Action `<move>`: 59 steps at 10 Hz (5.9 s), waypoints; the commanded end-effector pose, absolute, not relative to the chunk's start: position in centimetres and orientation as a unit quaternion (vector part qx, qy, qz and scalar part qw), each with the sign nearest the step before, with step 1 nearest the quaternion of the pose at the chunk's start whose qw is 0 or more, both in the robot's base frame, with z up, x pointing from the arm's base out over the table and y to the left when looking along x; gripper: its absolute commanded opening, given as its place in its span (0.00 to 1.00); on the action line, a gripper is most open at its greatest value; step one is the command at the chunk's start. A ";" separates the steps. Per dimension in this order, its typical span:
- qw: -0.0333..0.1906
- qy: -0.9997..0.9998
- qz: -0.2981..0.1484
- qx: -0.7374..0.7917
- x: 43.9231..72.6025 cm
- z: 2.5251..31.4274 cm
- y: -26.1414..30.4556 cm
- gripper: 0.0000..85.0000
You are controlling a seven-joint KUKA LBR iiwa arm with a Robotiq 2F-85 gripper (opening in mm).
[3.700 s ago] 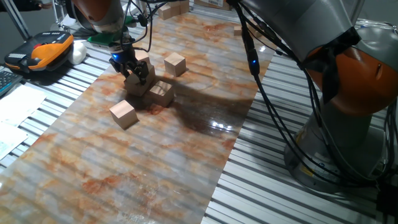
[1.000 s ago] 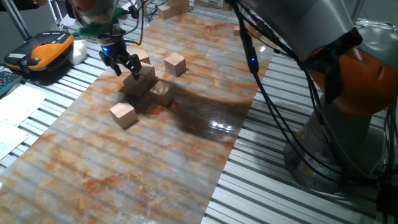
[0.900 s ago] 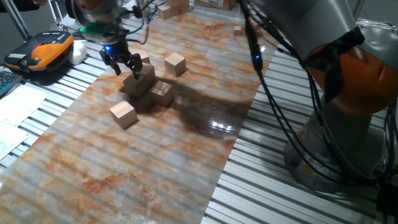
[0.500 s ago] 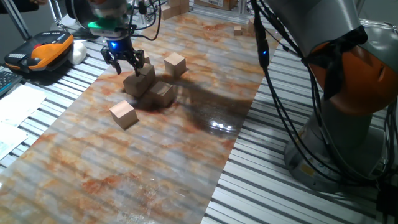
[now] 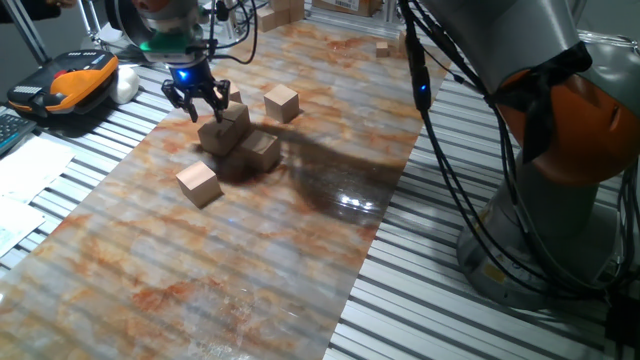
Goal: Stack the blocks into a pyramid shape
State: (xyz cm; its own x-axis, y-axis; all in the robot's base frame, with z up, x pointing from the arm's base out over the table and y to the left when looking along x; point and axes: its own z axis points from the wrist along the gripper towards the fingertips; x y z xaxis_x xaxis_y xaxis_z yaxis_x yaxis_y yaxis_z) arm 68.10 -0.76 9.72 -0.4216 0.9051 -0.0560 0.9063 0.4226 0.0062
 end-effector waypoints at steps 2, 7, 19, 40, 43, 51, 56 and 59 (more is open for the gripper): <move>0.024 0.849 -0.004 0.529 68.1 9.7 -0.7 0.60; 0.026 0.846 -0.005 0.532 68.0 9.5 -0.1 0.60; 0.035 0.933 -0.009 0.357 68.1 11.0 5.6 0.40; 0.003 0.974 -0.027 0.224 67.4 9.5 9.2 0.00; 0.036 0.974 0.020 0.221 67.3 9.6 9.3 0.00; 0.020 0.980 -0.025 0.197 66.7 9.5 10.0 0.00; 0.023 0.969 -0.021 0.247 66.8 9.4 10.2 0.00; 0.019 0.969 -0.021 0.245 66.8 9.4 10.2 0.20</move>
